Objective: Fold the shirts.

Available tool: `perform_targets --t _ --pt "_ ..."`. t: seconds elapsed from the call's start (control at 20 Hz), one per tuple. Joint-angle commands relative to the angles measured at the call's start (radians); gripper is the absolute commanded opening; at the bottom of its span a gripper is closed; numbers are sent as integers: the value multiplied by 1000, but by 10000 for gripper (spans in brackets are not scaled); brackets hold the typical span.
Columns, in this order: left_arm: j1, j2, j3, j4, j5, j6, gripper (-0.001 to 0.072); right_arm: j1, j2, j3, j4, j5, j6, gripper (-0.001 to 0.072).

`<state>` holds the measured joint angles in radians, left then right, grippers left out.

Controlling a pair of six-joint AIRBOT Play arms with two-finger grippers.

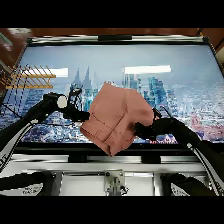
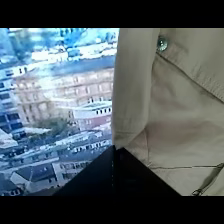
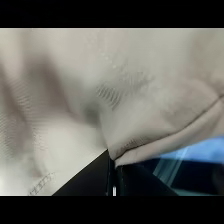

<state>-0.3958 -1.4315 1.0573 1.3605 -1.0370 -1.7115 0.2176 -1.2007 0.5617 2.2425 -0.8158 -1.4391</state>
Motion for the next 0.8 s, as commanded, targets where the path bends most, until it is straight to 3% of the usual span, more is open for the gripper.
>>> perform_targets --t 0.0,0.15,0.25,0.3,0.4,0.45,0.6,0.65,0.7,0.75 --pt "14 0 0 1 2 29 48 -29 71 51 -80 -37 5 74" --pt "46 0 0 0 2 39 48 -112 164 104 -219 -193 -8 74" --pt "53 -1 0 -23 6 40 49 -146 192 108 -233 -227 -32 73" --pt "53 0 0 -56 6 48 96 -149 193 108 -229 -229 -32 74" --pt "53 0 0 -152 5 101 449 -145 193 108 -206 -215 -32 73" --pt "53 0 0 -204 5 134 519 -145 193 108 -194 -206 -32 73" --pt "52 6 6 -308 5 187 530 -146 193 108 -188 -205 -32 74" --pt "51 5 10 -339 6 199 558 -146 193 108 -188 -206 -32 74" --pt "45 3 10 -372 9 228 633 -146 193 108 -188 -206 -32 74" --pt "32 -4 9 -372 10 245 649 -146 193 108 -188 -206 -32 74"
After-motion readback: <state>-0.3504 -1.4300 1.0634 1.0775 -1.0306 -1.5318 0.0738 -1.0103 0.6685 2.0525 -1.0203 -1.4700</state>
